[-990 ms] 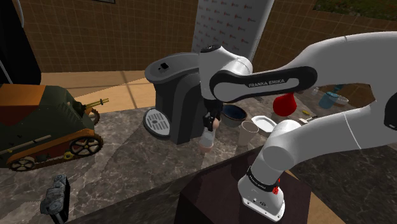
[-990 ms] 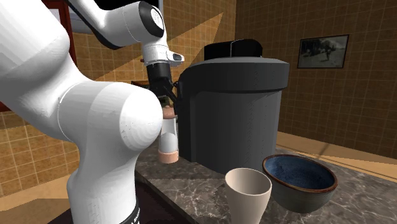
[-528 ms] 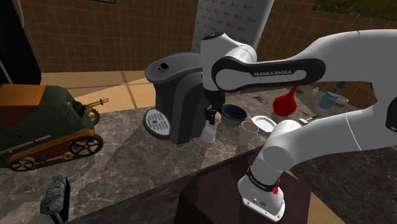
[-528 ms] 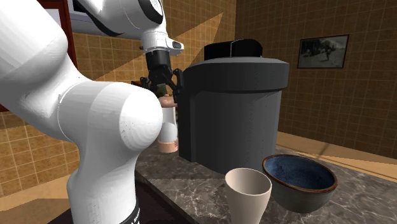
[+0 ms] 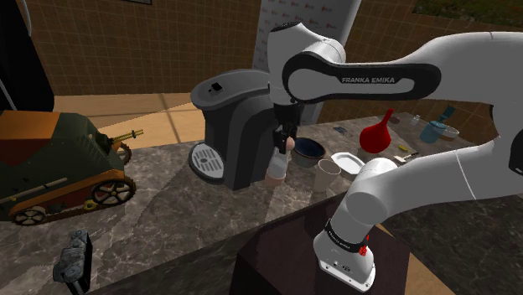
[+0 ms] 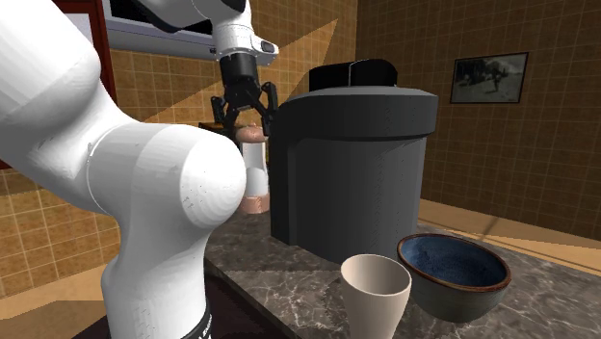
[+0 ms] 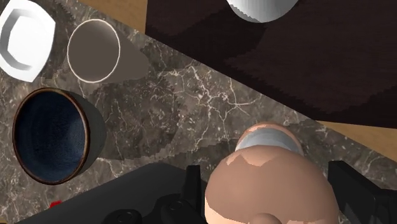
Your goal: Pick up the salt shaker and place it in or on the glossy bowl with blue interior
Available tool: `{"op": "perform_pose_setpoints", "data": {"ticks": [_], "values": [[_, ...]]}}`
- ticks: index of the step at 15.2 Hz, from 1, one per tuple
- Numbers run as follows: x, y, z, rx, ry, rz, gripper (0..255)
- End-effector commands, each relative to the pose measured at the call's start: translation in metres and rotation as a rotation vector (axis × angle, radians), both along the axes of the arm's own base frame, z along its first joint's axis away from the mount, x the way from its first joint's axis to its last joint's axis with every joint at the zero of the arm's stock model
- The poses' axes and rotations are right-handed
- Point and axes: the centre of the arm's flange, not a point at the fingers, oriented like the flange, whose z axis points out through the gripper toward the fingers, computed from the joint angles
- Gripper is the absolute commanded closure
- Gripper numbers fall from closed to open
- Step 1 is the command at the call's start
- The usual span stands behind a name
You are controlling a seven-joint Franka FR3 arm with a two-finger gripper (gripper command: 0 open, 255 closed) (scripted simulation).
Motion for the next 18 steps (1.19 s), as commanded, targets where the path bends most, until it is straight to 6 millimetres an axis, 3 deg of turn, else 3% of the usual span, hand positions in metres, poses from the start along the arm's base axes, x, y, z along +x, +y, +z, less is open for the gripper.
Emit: {"op": "perform_pose_setpoints", "data": {"ticks": [1,3,18], "values": [[0.0,0.001,0.01,0.0,0.0,0.0,255],[-0.001,0.001,0.018,0.0,0.0,0.0,255],[0.019,-0.193,0.052,0.0,0.0,0.0,255]]}}
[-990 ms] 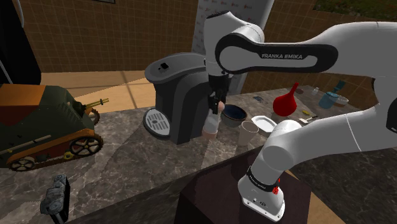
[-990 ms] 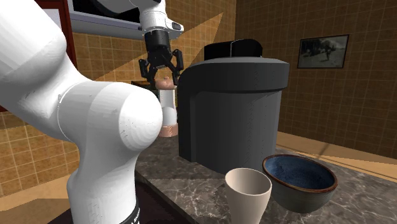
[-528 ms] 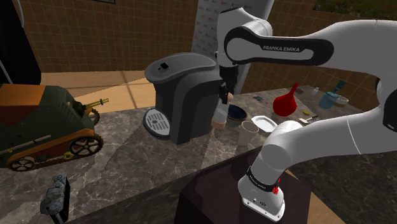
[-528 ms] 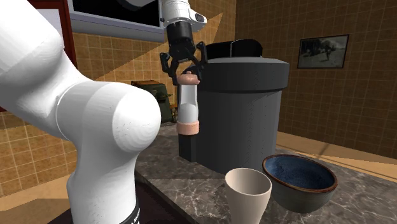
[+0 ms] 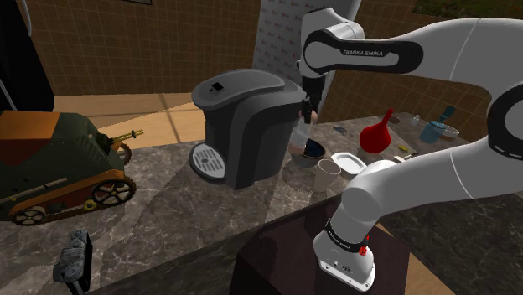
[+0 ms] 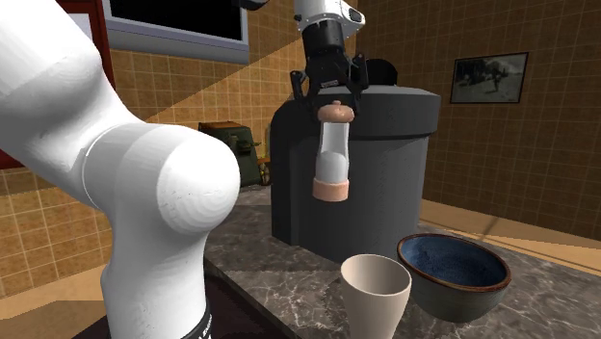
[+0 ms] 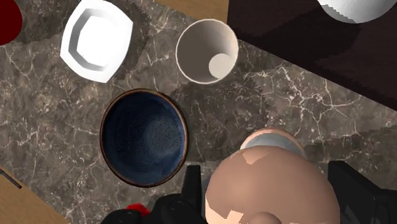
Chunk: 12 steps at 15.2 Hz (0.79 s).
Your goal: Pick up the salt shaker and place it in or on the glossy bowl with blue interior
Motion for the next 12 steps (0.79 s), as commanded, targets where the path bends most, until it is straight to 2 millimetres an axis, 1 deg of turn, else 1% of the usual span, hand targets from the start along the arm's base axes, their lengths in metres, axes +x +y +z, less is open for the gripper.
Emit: {"op": "perform_pose_setpoints", "data": {"ticks": [1,12], "values": [[0.003,-0.027,0.009,-0.005,-0.004,0.0,255],[0.017,-0.169,0.034,-0.005,-0.004,0.0,255]]}}
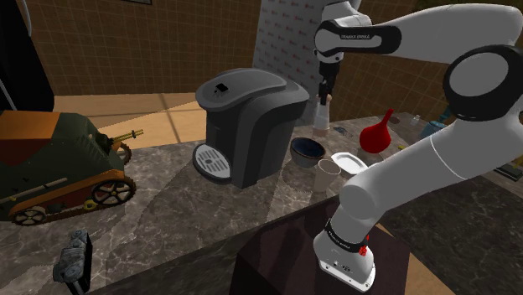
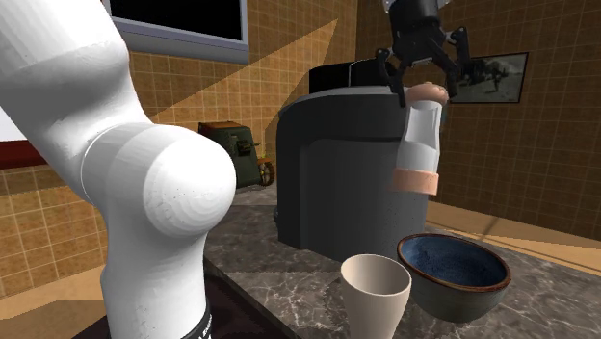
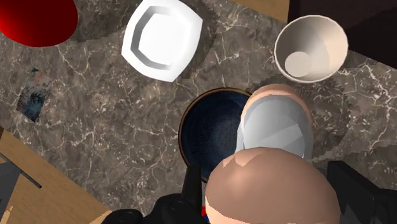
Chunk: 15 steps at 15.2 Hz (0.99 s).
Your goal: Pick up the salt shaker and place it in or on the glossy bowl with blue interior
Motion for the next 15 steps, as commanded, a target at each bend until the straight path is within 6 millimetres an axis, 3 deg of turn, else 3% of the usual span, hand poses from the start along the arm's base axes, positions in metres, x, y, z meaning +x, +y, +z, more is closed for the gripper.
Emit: {"op": "perform_pose_setpoints", "data": {"ticks": [1,4,15], "values": [[0.003,-0.028,0.005,-0.001,0.0,0.001,255],[0.008,-0.07,0.012,-0.001,0.0,0.001,255],[0.008,-0.07,-0.046,-0.001,0.0,0.001,255]]}}
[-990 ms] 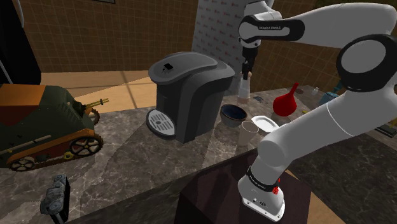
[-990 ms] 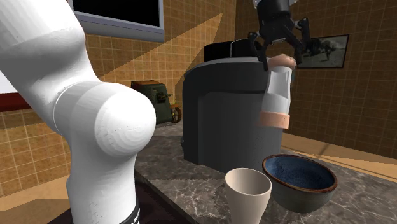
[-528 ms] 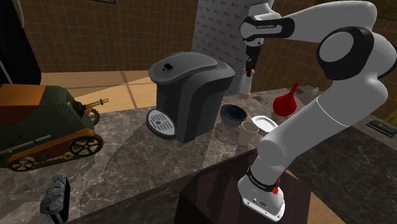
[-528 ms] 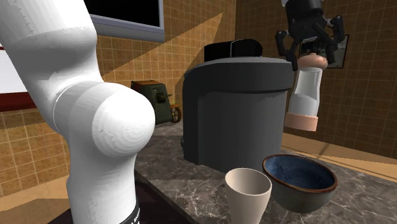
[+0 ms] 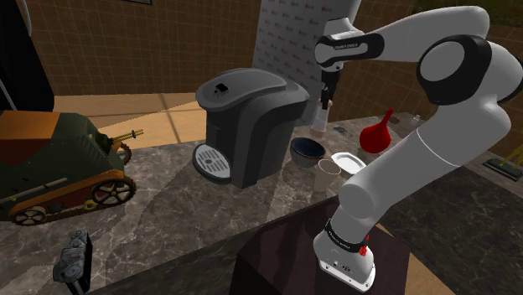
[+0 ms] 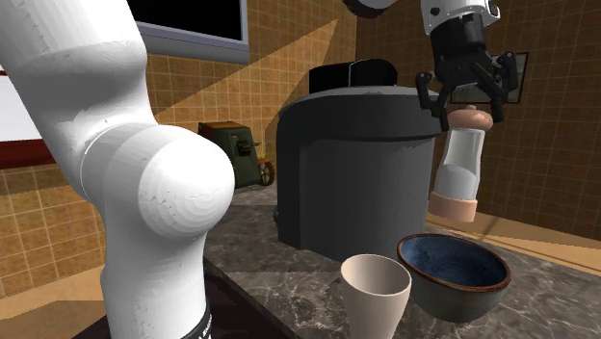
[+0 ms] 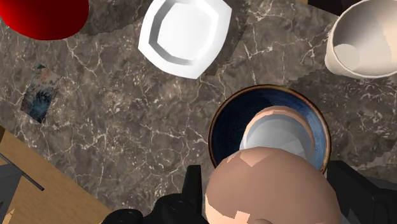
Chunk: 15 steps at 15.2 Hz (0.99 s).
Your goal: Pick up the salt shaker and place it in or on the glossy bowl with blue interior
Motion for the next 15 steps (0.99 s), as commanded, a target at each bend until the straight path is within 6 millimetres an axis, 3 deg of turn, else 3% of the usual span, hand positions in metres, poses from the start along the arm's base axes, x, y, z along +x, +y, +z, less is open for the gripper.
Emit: {"op": "perform_pose_setpoints", "data": {"ticks": [1,15], "values": [[0.0,-0.001,-0.01,0.0,-0.001,0.0,255],[0.0,-0.001,-0.084,0.0,-0.001,0.0,255]]}}
